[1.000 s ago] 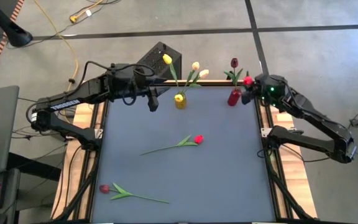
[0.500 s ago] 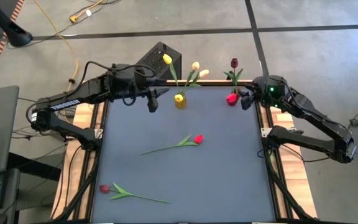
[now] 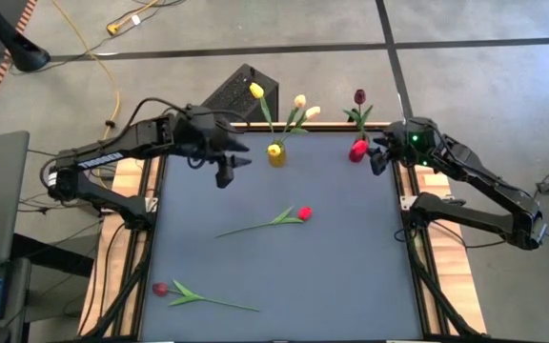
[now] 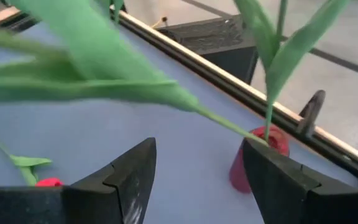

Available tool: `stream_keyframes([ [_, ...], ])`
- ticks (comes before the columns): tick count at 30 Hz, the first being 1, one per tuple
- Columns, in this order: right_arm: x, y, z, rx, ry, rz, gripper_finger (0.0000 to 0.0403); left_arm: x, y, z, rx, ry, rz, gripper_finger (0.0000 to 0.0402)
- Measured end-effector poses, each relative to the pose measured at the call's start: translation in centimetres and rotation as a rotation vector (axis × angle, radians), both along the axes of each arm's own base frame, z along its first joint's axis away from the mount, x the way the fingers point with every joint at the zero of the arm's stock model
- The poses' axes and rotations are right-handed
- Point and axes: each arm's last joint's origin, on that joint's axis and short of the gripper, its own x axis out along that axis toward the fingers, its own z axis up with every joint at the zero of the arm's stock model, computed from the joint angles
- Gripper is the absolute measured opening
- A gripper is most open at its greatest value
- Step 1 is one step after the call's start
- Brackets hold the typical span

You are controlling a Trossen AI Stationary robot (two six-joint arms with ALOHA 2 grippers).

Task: Sort flowers into vase by color
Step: Put the top red flower into the red vase, then put the red flower into the red vase

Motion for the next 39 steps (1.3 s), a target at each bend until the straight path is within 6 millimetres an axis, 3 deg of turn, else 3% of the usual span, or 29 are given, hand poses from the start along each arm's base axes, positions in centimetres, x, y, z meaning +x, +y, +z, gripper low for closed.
stream_keyframes([
  [8, 0.0, -0.5, 0.1, 0.034, -0.061, -0.11, 0.0265, 0.2, -0.9, -1.7, -0.035, 0.089, -0.035, 0.0158],
  [15, 0.8, -0.4, 0.1, 0.196, -0.183, -0.01, 0.0265, 0.3, -1.6, -2.5, -0.06, 0.122, -0.05, 0.0158],
  [22, 1.9, -1.6, 1.3, 0.197, -0.378, -0.064, 0.0265, 0.4, -2.1, -2.4, -0.057, 0.116, -0.07, 0.0158],
  [29, 0.7, -2.9, 2.2, 0.198, -0.403, -0.199, 0.0265, 0.4, -2.4, -2.4, -0.06, 0.117, -0.079, 0.0158],
  [39, -0.8, -3.7, 1.8, 0.243, -0.356, -0.344, 0.0265, 0.5, -2.7, -2.5, -0.062, 0.123, -0.09, 0.0158],
])
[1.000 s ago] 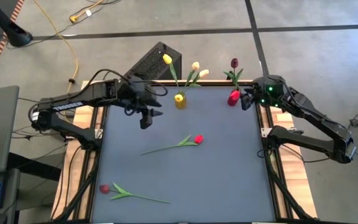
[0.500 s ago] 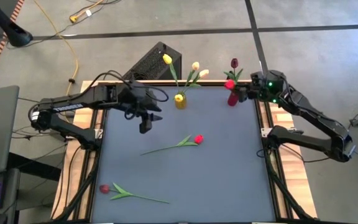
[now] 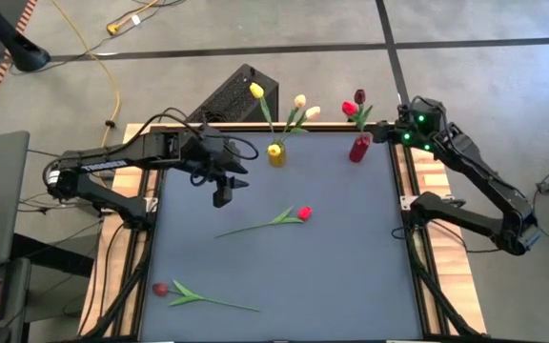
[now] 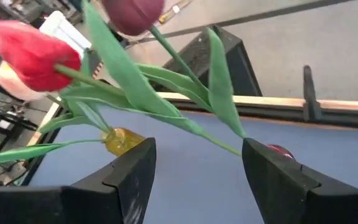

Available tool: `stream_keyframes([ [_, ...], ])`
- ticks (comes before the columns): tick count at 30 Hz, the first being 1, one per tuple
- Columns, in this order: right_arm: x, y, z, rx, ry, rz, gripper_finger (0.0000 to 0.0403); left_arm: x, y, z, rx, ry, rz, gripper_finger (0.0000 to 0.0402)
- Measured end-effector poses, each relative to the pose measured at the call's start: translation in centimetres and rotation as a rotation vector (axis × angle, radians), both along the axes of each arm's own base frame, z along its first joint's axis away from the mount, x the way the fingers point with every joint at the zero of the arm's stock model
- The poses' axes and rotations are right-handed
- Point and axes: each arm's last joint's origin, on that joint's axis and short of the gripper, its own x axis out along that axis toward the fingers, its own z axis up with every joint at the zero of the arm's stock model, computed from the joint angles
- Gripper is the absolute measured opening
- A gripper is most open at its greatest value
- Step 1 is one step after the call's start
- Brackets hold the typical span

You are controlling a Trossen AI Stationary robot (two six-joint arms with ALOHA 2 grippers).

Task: Sort flowers into vase by color
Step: Put the red flower into the red vase

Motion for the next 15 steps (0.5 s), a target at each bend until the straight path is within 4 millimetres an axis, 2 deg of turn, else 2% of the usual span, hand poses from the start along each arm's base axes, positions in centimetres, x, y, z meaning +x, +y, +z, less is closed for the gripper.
stream_keyframes([
  [11, 0.0, 1.0, -1.0, 0.107, 0.059, 0.106, 0.0265, -0.3, 0.0, -0.4, 0.007, 0.048, -0.01, 0.0158],
  [15, 0.0, 1.9, -0.8, 0.149, 0.1, 0.154, 0.0265, -0.2, 0.0, -1.7, 0.002, 0.087, -0.009, 0.0158],
])
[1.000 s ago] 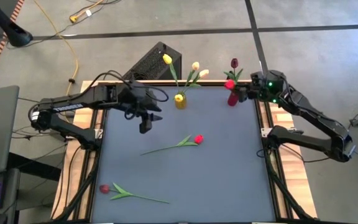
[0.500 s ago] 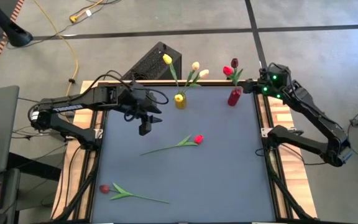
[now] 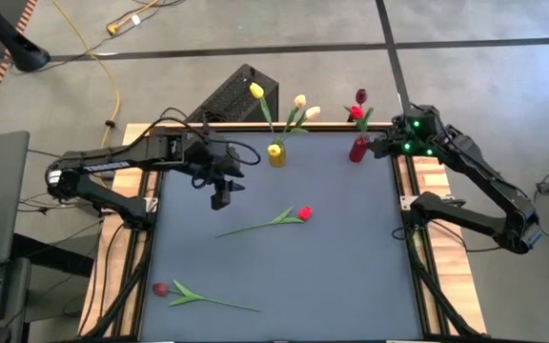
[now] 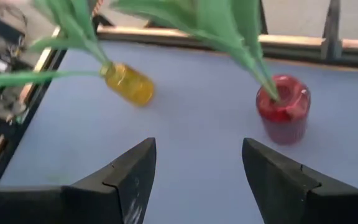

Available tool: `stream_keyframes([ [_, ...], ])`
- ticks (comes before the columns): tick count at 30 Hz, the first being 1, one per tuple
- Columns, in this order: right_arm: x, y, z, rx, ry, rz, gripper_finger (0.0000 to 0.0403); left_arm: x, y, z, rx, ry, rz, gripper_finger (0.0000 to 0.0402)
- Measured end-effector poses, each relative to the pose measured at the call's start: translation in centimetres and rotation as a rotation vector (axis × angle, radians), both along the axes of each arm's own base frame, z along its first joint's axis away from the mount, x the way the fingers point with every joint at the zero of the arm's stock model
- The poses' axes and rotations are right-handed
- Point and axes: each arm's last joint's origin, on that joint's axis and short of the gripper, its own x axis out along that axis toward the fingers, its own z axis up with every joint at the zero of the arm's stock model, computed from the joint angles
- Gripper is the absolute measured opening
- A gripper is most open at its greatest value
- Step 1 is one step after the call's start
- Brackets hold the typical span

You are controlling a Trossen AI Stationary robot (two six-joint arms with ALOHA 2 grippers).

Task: Sort flowers into vase by color
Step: Put the red flower into the red vase

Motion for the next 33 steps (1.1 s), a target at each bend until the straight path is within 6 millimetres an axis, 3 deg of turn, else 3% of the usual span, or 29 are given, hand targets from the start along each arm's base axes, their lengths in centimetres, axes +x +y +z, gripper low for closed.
stream_keyframes([
  [4, 0.3, 1.0, 0.7, 0.016, 0.02, 0.07, 0.0265, 0.3, 0.0, -2.7, -0.012, 0.046, 0.001, 0.0158],
  [12, 1.9, 3.1, 1.6, 0.048, -0.031, 0.216, 0.0264, 0.7, -0.4, -10.5, -0.051, 0.049, 0.003, 0.0158],
  [19, 3.0, 4.7, 1.8, 0.061, -0.059, 0.281, 0.0264, 0.2, -1.0, -14.7, -0.034, 0.008, -0.009, 0.0158],
  [33, 4.4, 6.6, 2.3, -0.028, -0.087, 0.459, 0.0264, -0.3, -3.7, -18.6, 0.075, -0.178, -0.058, 0.0158],
])
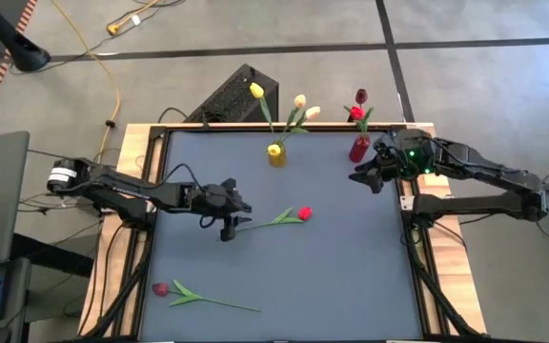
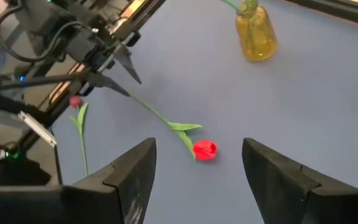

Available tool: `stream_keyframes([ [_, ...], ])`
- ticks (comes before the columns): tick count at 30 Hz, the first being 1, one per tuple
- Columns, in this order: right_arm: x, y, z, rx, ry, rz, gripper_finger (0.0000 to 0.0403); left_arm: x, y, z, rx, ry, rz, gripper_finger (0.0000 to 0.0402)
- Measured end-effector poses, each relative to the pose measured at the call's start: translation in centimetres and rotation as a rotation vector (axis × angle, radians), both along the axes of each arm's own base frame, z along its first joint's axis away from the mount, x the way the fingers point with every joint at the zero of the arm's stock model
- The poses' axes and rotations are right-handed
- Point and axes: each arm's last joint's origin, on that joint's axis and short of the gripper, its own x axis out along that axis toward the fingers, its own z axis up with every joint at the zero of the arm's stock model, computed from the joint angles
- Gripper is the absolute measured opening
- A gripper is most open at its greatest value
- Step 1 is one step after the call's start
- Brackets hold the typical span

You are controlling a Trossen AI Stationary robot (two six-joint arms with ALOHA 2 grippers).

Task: Sort flowers into vase by color
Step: Put the red flower into the red vase

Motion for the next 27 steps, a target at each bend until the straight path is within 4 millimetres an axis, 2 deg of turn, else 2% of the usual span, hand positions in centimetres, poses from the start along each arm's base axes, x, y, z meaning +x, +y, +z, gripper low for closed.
stream_keyframes([
  [6, 0.2, 0.3, -0.1, -0.06, 0.022, 0.069, 0.0264, 1.5, -1.3, -2.9, -0.008, 0.043, 0.0, 0.0158],
  [12, 0.2, 0.7, -0.2, -0.1, 0.04, 0.127, 0.0264, 3.1, -2.1, -5.5, -0.051, 0.111, 0.081, 0.0158],
  [18, 0.1, 0.9, -0.4, -0.112, 0.067, 0.159, 0.0264, 3.5, -3.3, -8.1, -0.032, 0.221, 0.077, 0.0158],
  [23, 0.1, 1.4, -0.6, -0.095, 0.079, 0.186, 0.0264, 3.5, -3.8, -8.5, -0.002, 0.232, 0.086, 0.0144],
  [27, 0.2, 2.0, -0.6, -0.088, 0.077, 0.221, 0.0264, 3.5, -3.8, -8.3, -0.003, 0.221, 0.08, 0.0088],
])
